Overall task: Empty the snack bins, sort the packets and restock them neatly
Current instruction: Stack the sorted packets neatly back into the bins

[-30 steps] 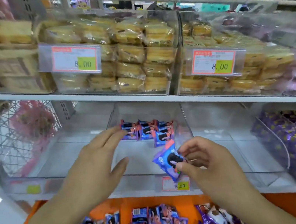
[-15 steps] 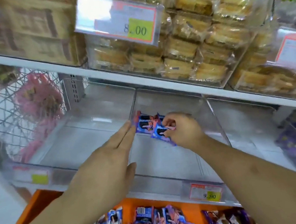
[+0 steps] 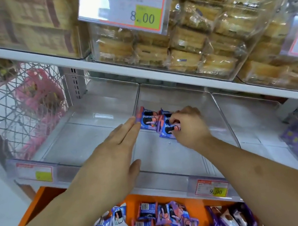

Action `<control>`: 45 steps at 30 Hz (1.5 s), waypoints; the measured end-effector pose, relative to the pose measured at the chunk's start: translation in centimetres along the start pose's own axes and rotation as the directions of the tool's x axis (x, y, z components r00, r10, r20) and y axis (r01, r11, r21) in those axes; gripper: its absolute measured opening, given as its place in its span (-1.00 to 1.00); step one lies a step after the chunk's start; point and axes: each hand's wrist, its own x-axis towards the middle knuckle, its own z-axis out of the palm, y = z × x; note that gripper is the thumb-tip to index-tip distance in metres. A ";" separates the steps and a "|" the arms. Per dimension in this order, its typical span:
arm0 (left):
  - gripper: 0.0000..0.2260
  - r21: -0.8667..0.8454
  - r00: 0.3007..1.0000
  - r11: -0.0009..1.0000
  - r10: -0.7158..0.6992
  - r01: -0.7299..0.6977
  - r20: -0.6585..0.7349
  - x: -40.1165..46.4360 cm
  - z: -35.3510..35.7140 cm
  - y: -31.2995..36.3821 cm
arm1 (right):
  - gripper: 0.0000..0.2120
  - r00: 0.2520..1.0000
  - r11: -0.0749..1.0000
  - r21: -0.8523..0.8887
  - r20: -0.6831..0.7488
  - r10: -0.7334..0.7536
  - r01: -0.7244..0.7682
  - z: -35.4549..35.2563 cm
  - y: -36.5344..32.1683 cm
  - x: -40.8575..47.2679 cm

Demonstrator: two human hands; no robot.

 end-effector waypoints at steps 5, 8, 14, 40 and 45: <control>-0.26 -0.040 0.997 0.998 0.037 -0.040 -0.072 -0.3 -0.7 0.5 | -0.62 1.000 0.971 0.238 0.022 -0.009 0.003 -3.8 -1.1 -3.6; -0.37 -0.130 0.993 0.985 0.105 -0.112 -0.063 -1.7 -2.1 2.3 | -0.66 0.997 0.906 0.423 0.047 -0.054 0.029 -7.9 -3.0 -8.7; -0.73 -0.382 0.930 0.923 0.098 0.048 0.354 -5.6 -1.3 5.4 | -0.78 0.921 0.763 0.647 0.307 -0.241 -0.016 -11.3 -4.7 -20.9; -0.64 0.038 0.803 0.946 -0.294 0.322 0.519 -11.1 30.0 -2.6 | -0.79 0.629 0.887 -0.108 0.666 0.400 -0.450 16.9 7.2 -30.1; -0.69 -0.053 0.773 0.912 -0.313 0.408 0.552 -10.7 27.6 -1.9 | -0.75 0.607 0.844 0.058 0.721 0.335 -0.534 15.2 6.9 -29.1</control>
